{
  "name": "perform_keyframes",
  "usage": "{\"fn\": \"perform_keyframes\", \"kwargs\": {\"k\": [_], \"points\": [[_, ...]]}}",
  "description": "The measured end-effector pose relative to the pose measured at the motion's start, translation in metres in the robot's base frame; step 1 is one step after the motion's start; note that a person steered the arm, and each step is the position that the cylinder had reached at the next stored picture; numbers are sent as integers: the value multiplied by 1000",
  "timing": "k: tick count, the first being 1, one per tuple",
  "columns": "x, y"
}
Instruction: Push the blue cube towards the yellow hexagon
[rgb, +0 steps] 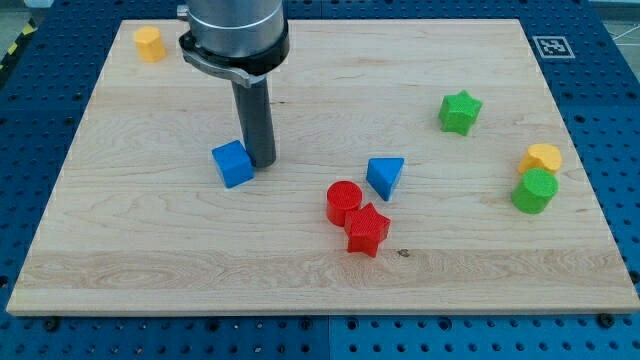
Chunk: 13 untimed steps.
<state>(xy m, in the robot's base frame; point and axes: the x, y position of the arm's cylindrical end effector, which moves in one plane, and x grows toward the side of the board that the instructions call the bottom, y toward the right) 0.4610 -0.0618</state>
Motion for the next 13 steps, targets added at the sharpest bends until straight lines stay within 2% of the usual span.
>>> {"fn": "perform_keyframes", "kwargs": {"k": [1, 3, 4, 6, 8, 9, 10, 12, 13], "points": [[38, 23], [47, 11], [37, -17], [-40, -60], [-97, -105], [-93, -82], [-54, -38], [-5, -77], [-2, -97]]}}
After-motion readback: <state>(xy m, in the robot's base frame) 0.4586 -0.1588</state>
